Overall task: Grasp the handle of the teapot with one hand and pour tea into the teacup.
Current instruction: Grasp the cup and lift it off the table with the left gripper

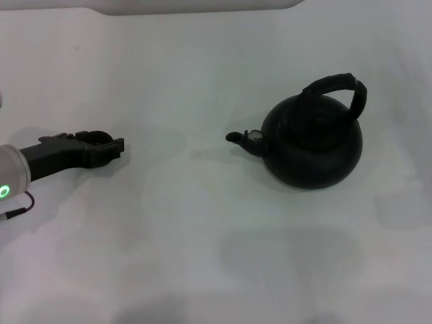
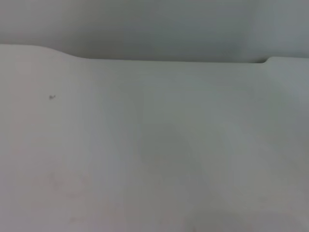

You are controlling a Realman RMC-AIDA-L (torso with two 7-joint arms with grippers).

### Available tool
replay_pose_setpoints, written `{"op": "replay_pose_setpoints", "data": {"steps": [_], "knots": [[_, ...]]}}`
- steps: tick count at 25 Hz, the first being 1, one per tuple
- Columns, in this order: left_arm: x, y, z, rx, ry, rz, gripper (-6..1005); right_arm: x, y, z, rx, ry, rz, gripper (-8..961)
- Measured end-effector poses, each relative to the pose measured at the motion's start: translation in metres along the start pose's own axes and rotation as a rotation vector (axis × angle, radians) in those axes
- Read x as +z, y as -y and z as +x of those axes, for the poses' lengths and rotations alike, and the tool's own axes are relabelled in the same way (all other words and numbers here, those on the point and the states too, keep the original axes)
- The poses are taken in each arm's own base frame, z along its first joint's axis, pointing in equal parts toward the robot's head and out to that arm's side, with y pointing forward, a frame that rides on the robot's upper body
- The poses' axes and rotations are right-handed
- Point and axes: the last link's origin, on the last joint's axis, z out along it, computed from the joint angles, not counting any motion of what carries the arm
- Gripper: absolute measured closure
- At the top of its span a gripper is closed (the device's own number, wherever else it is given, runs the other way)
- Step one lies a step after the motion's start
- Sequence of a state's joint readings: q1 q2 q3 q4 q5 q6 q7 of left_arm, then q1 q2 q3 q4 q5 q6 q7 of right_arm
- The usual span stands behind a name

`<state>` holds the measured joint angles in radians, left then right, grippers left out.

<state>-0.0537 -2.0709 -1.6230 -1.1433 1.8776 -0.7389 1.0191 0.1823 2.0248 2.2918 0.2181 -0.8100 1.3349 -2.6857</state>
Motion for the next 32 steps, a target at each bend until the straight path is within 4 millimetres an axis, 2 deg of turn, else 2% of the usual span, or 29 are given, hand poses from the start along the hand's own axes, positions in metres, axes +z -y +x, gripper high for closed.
{"op": "replay_pose_setpoints", "data": {"steps": [1, 6, 18, 23, 27, 32], "knots": [[0.000, 0.000, 0.000, 0.000, 0.001, -0.001, 122, 0.000, 0.000, 0.000, -0.002, 0.000, 0.000, 159], [0.000, -0.002, 0.001, 0.005, 0.003, -0.013, 271, 0.000, 0.000, 0.000, -0.005, -0.003, 0.001, 160], [0.000, -0.004, 0.001, 0.000, 0.007, -0.025, 328, -0.001, 0.001, 0.001, -0.017, -0.005, 0.003, 161], [-0.002, -0.006, 0.007, 0.011, -0.011, -0.026, 329, -0.002, 0.001, 0.001, -0.019, -0.007, 0.005, 162], [-0.004, -0.008, 0.015, 0.033, -0.025, -0.039, 328, -0.002, 0.002, 0.001, -0.022, -0.006, 0.005, 163], [0.001, -0.012, 0.036, 0.103, -0.021, -0.119, 328, 0.002, 0.001, 0.000, -0.029, -0.005, 0.001, 163]]}}
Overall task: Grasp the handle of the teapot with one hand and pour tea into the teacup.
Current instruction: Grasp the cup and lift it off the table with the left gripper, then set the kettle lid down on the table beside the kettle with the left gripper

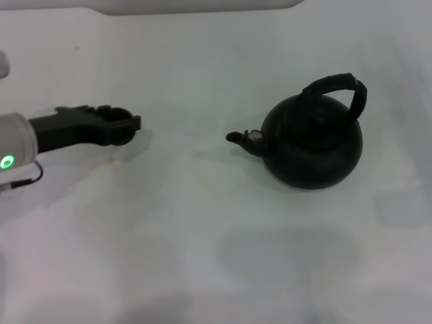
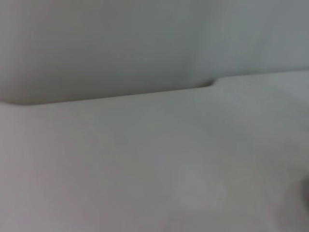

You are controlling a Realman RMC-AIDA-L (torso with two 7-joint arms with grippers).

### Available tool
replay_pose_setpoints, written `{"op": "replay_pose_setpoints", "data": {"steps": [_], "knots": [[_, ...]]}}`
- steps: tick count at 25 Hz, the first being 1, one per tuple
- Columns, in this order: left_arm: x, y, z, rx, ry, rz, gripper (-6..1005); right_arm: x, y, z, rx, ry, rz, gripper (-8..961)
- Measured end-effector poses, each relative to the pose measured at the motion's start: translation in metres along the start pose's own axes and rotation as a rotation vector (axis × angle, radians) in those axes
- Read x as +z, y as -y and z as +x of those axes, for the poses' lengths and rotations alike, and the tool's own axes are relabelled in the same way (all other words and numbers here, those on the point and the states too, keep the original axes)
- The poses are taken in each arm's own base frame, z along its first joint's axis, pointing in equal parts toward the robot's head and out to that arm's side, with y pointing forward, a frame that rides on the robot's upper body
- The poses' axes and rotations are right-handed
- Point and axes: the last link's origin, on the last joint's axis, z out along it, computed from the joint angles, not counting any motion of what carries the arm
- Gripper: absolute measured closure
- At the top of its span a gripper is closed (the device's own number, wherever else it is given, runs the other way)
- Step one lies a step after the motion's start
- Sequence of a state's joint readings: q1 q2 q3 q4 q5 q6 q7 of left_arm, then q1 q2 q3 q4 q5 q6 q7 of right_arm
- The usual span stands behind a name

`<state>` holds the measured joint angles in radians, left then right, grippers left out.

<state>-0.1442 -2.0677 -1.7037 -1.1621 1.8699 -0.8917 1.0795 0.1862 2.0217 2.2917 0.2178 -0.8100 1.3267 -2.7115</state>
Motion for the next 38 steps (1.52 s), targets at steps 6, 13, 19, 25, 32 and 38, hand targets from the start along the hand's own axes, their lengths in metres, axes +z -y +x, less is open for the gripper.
{"op": "replay_pose_setpoints", "data": {"steps": [6, 13, 19, 25, 32, 38], "knots": [[0.022, -0.005, 0.028, 0.062, 0.030, -0.147, 329, 0.004, -0.001, -0.001, -0.007, 0.000, -0.008, 164], [0.044, -0.028, 0.042, 0.099, 0.093, -0.312, 329, 0.005, -0.002, -0.002, -0.009, 0.010, -0.015, 165], [0.056, -0.047, 0.042, 0.108, 0.187, -0.416, 328, 0.006, -0.003, -0.003, -0.019, 0.009, -0.023, 166], [0.061, -0.048, 0.034, 0.097, 0.254, -0.426, 330, 0.006, -0.006, -0.003, -0.021, 0.013, -0.039, 167], [0.059, -0.040, 0.025, 0.084, 0.261, -0.386, 330, 0.004, -0.007, -0.003, -0.018, 0.017, -0.042, 167], [0.061, -0.032, 0.019, 0.092, 0.275, -0.326, 329, 0.004, -0.008, -0.002, -0.017, 0.017, -0.047, 168]]}}
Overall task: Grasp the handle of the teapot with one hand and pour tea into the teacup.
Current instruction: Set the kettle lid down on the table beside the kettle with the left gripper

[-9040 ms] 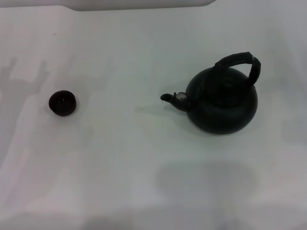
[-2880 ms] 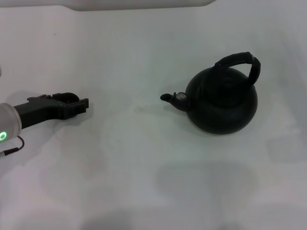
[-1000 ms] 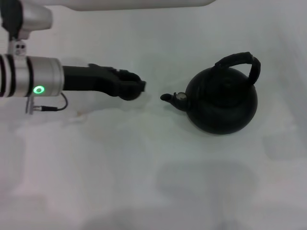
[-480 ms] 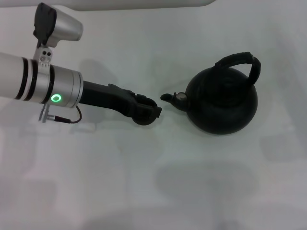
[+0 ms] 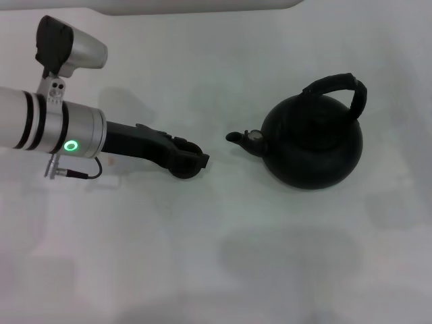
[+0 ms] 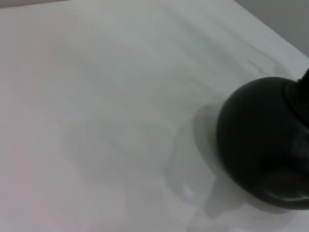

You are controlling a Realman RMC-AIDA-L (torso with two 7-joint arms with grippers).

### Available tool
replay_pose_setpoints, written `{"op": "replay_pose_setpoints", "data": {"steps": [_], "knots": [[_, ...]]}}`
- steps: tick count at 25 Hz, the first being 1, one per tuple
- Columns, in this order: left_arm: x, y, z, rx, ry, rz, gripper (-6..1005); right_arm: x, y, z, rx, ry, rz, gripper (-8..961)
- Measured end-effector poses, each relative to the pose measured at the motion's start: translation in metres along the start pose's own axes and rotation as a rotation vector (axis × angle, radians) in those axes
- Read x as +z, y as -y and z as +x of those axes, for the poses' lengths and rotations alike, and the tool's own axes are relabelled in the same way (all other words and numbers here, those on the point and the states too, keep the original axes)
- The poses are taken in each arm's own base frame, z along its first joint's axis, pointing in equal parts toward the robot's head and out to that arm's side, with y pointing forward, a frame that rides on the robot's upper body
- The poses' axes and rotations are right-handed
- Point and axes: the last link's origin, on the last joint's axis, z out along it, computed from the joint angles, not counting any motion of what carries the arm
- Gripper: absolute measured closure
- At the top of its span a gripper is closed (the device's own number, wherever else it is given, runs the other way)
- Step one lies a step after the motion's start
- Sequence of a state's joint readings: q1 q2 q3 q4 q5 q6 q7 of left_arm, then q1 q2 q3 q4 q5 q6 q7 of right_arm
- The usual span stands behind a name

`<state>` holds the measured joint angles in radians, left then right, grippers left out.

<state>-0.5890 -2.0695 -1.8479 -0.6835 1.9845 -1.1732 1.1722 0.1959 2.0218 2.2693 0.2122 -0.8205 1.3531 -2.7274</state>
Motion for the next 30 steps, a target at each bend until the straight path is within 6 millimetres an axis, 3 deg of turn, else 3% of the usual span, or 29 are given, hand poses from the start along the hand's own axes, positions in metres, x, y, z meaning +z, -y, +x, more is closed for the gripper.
{"op": "replay_pose_setpoints", "data": {"steps": [30], "knots": [[0.0029, 0.0087, 0.0076, 0.019, -0.031, 0.071, 316, 0.0049, 0.0020, -0.0023, -0.021, 0.005, 0.002, 172]]}}
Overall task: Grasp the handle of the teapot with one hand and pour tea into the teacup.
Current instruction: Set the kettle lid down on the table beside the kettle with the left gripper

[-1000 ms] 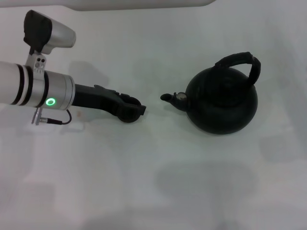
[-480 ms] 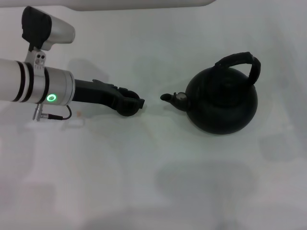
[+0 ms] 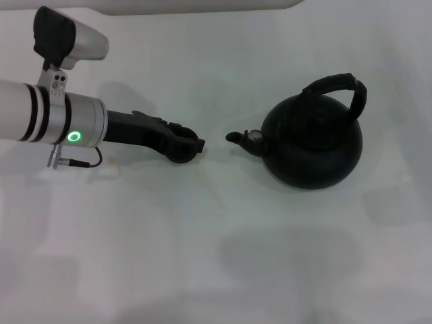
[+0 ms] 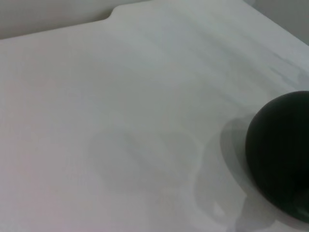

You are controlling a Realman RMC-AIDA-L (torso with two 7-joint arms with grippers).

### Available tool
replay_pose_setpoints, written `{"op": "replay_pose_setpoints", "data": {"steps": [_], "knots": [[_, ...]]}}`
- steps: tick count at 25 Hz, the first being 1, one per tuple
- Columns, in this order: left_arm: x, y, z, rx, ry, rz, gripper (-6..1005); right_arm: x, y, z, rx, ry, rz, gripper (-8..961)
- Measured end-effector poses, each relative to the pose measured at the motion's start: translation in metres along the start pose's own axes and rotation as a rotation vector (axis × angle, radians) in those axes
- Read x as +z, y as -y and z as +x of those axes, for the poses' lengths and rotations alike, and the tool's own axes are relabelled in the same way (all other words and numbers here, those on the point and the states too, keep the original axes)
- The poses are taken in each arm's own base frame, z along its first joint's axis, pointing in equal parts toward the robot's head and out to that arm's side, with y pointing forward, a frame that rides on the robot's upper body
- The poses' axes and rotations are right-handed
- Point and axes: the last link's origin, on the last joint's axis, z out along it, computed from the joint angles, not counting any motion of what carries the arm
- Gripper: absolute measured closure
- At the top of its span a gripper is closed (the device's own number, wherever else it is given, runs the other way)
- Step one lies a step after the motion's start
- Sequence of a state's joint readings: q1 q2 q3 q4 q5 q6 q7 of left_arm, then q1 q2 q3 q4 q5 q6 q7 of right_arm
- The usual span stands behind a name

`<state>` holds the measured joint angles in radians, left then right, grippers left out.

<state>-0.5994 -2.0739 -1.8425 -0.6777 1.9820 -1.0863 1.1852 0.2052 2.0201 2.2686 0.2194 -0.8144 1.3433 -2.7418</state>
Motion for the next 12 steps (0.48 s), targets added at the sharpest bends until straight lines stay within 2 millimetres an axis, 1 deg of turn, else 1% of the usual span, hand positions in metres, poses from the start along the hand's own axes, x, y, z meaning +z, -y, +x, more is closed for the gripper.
{"op": "replay_pose_setpoints", "data": {"steps": [12], "knots": [[0.0056, -0.0045, -0.0035, 0.022, 0.033, -0.009, 282, 0.0022, -0.0006, -0.0007, -0.002, 0.002, -0.004, 174]]}}
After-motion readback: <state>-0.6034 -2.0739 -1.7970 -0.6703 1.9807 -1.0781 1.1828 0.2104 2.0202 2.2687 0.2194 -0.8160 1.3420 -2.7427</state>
